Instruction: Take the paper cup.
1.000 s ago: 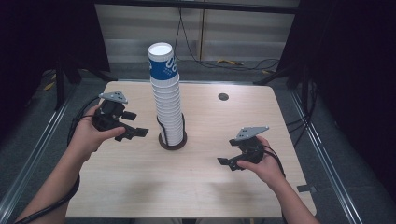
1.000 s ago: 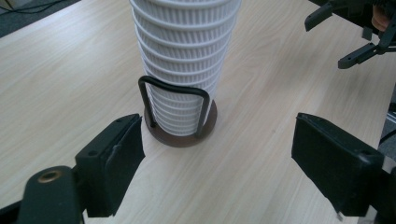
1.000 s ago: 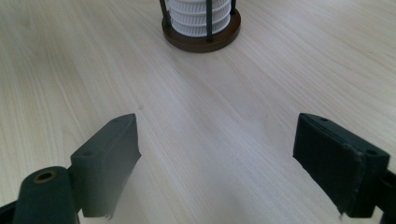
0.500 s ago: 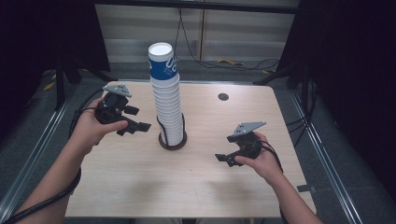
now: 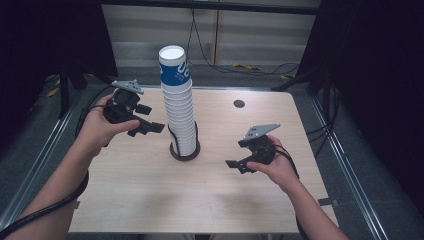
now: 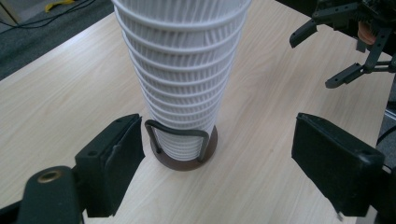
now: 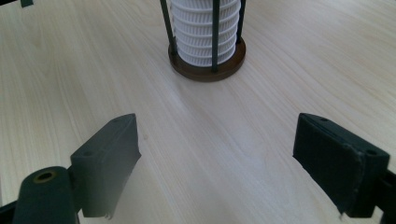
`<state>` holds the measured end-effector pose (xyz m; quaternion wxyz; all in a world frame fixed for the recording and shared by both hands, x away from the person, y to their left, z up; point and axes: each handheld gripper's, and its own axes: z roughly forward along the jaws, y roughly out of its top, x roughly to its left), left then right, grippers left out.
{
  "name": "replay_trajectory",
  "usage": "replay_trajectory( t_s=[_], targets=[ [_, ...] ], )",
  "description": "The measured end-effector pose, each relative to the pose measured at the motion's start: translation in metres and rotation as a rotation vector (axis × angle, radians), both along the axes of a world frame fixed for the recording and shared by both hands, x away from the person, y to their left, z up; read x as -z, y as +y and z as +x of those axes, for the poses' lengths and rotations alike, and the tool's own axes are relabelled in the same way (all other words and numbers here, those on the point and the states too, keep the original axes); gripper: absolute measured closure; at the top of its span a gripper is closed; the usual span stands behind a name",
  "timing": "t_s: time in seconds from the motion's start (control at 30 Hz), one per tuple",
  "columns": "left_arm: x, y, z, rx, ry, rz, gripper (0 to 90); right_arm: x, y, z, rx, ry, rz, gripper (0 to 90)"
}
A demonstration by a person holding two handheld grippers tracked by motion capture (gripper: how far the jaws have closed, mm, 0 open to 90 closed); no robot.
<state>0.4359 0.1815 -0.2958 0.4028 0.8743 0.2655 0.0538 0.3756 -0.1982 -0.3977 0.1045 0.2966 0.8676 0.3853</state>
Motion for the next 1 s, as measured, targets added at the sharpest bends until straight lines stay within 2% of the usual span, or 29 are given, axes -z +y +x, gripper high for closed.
replay_trajectory(
  t_s=[0.5, 0.6, 0.77, 1.0],
  targets=[
    [-0.026, -0.005, 0.008, -0.013, -0.024, -0.019, 16.1, -0.004, 0.008, 0.006, -0.008, -0.001, -0.007, 13.8],
    [-0.036, -0.007, 0.011, -0.013, -0.036, -0.03, 16.1, -0.007, 0.015, 0.009, -0.011, -0.006, 0.011, 13.7],
    [-0.043, -0.01, 0.013, -0.014, -0.046, -0.028, 16.1, -0.014, 0.026, 0.015, -0.016, -0.019, 0.03, 13.7],
    [-0.052, -0.015, 0.019, -0.016, -0.055, -0.025, 16.1, -0.02, 0.039, 0.021, -0.036, -0.028, 0.019, 13.7]
  ],
)
